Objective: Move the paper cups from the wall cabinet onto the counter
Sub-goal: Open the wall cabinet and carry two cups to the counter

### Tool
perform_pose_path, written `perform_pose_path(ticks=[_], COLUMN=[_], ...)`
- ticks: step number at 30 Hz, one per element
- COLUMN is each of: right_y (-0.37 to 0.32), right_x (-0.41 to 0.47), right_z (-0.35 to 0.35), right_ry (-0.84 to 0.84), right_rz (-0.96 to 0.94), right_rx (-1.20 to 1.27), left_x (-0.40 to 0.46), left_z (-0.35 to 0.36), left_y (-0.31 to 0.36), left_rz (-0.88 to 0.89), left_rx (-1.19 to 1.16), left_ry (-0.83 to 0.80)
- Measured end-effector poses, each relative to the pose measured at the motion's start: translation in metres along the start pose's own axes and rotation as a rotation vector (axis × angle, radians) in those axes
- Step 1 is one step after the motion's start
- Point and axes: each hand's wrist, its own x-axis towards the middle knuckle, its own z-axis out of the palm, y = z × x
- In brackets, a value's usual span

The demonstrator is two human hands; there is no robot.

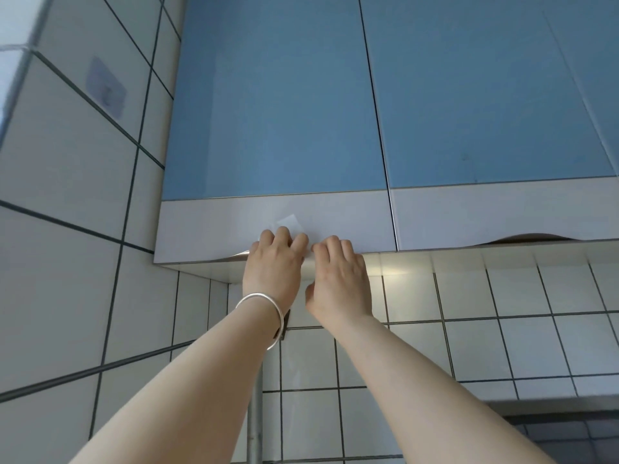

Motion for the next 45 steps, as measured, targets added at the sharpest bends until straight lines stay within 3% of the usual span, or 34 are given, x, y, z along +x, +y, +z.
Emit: perform_pose_path(ticks=[8, 13, 18, 21, 24, 27, 30, 37, 45], right_y=[-0.014, -0.037, -0.067, -0.083, -0.094, -0.112, -0.130, -0.176, -0.203], right_x=[-0.003, -0.008, -0.017, -0.027, -0.043, -0.050, -0.039, -0.016, -0.016], right_z=[-0.023, -0.050, -0.078, -0.084, -0.083, -0.082, -0.088, -0.091, -0.090], right_ry=[0.071, 0.140, 0.219, 0.340, 0.422, 0.275, -0.040, -0.337, -0.334], right_rz=[-0.004, -0.061, -0.172, -0.316, -0.470, -0.224, -0.032, -0.132, -0.233], right_rx=[-0.025, -0.122, -0.169, 0.026, 0.455, 0.834, 1.027, 1.152, 1.108], left_x=[-0.003, -0.007, -0.018, -0.024, -0.032, -0.041, -0.048, -0.062, -0.072], left_z=[-0.021, -0.057, -0.097, -0.112, -0.131, -0.149, -0.163, -0.183, -0.190], left_y=[-0.006, -0.017, -0.035, -0.050, -0.062, -0.072, -0.083, -0.109, -0.131], left_rz=[-0.039, -0.087, -0.157, -0.212, -0.297, -0.311, -0.430, -0.793, -1.001], left_rx=[-0.114, -0.252, -0.426, -0.418, -0.458, -0.351, -0.295, -0.583, -0.491], left_ry=[0.032, -0.042, 0.057, 0.108, 0.174, 0.246, 0.282, 0.330, 0.312])
